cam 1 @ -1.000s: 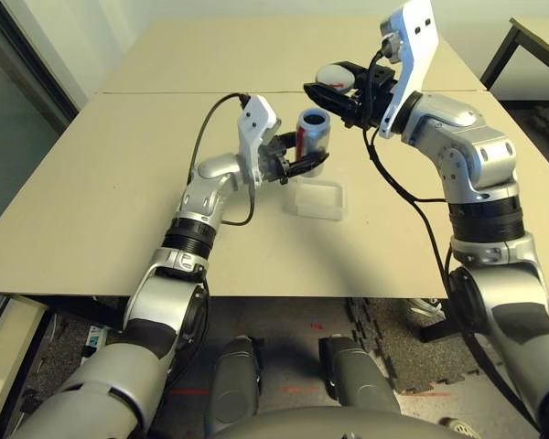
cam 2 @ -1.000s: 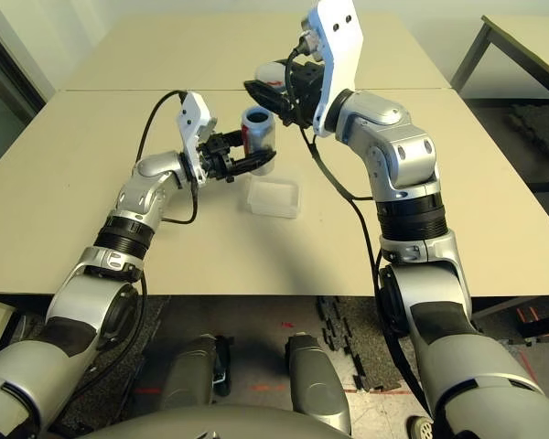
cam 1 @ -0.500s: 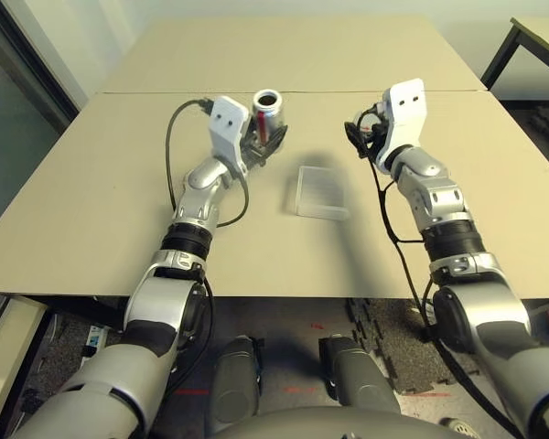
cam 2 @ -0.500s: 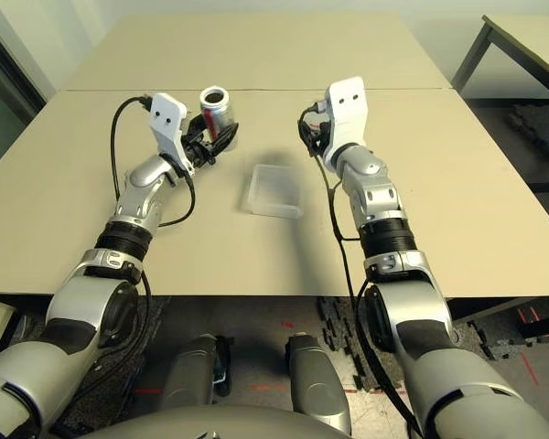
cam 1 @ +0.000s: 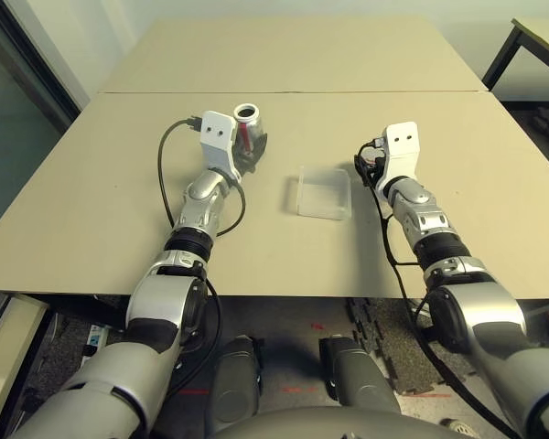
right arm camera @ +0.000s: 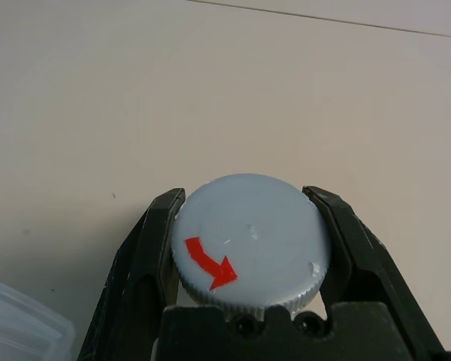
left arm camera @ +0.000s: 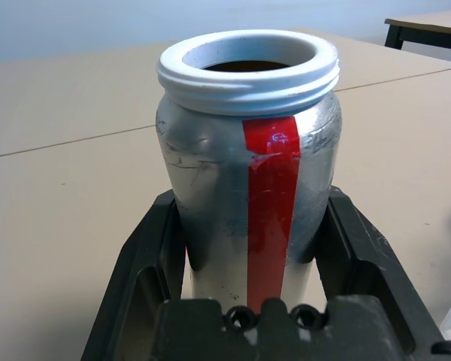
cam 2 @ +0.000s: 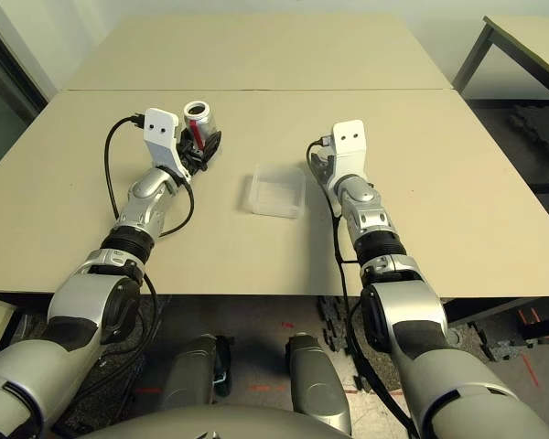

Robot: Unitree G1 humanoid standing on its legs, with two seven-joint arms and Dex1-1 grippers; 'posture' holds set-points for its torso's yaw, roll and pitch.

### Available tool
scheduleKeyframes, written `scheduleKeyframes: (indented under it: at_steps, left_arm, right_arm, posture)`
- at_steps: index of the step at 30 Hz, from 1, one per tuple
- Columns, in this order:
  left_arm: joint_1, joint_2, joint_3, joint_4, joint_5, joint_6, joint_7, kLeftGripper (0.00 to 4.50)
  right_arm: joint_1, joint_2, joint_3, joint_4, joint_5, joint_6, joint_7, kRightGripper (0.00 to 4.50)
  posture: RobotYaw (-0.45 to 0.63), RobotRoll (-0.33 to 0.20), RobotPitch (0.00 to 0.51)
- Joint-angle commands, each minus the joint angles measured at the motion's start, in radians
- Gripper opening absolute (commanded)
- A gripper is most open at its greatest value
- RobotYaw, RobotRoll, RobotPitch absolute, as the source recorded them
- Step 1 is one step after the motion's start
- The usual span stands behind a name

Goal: Pour the medicine from the bottle into the box.

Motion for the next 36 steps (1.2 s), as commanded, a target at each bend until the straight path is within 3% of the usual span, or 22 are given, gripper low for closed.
scheduleKeyframes:
  at_steps: [1, 5, 14, 22, 27, 36]
  left_arm:
    - [-0.009, -0.001, 0.003, 0.001, 0.003, -0.003, -0.009, 2.64]
    - [-0.008, 0.0, 0.002, -0.001, 0.003, 0.0, -0.015, 2.64]
    - [-0.03, 0.004, 0.01, 0.023, -0.002, 0.036, -0.012, 2.64]
    - [-0.079, 0.06, 0.034, 0.107, 0.005, 0.067, 0.031, 2.64]
    - [-0.106, 0.08, 0.068, 0.165, -0.003, 0.079, 0.058, 2.64]
    - [-0.112, 0.087, 0.102, 0.238, 0.003, 0.077, 0.099, 2.64]
  right_arm:
    - [-0.019, 0.005, -0.01, 0.028, -0.008, -0.009, -0.004, 3.38]
    - [-0.024, 0.003, -0.015, 0.032, -0.006, -0.008, -0.006, 4.5]
    - [-0.02, -0.021, -0.054, -0.065, 0.02, 0.024, -0.004, 4.5]
    - [0.221, -0.098, -0.091, -0.62, 0.091, 0.376, 0.018, 4.5]
    - [0.337, -0.136, -0.102, -0.865, 0.124, 0.543, 0.04, 4.5]
    - [0.394, -0.112, -0.095, -0.842, 0.132, 0.48, 0.091, 4.5]
  posture:
    - [-0.12, 0.0, 0.08]
    - [-0.12, 0.0, 0.08]
    - [-0.12, 0.0, 0.081]
    - [-0.15, 0.0, 0.081]
    - [-0.18, 0.0, 0.079]
    - [-0.19, 0.0, 0.069]
